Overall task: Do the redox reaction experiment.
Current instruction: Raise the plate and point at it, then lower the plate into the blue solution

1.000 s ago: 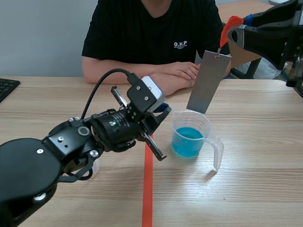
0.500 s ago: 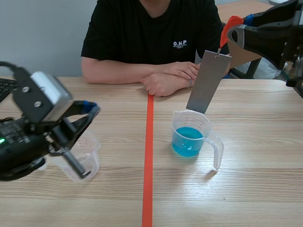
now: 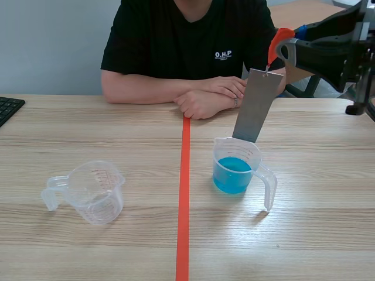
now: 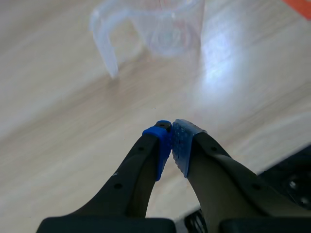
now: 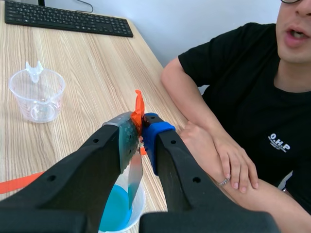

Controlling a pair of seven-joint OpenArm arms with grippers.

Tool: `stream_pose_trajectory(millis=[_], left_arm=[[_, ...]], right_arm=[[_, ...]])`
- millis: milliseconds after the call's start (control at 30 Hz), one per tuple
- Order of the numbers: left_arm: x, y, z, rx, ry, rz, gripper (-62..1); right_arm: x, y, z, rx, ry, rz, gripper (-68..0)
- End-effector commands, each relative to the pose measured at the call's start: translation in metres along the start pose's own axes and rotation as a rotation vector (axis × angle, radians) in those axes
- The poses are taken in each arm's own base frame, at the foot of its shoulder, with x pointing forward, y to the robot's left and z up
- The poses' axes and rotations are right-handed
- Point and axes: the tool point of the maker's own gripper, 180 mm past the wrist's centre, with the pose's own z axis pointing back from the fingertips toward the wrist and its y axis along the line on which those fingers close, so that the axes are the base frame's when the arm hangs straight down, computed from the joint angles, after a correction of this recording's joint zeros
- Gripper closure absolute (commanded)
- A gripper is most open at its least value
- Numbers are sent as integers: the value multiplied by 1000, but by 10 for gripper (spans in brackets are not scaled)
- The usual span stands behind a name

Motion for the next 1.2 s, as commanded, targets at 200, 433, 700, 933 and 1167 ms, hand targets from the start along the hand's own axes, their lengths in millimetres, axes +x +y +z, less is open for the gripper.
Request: stream_pose_trajectory(millis=[200,433,700,933,1167], left_arm=[[-29,-23,21,56,112,143,-41],[-46,-30,25,89,169,201,-41],[-48,-32,26,95,172,217,-41],[-48,-32,26,95,172,217,-40],[-48,-32,26,95,172,217,-41]], right_arm=[[-1,8,-4,11,-10,13,-17],[-14,17,-11,18,14,23,-17],[-48,16,-16,-22,65,-17,-17],[-78,24,-23,-34,119,-40,-17],[-96,30,-29,-34,157,-44,-17]])
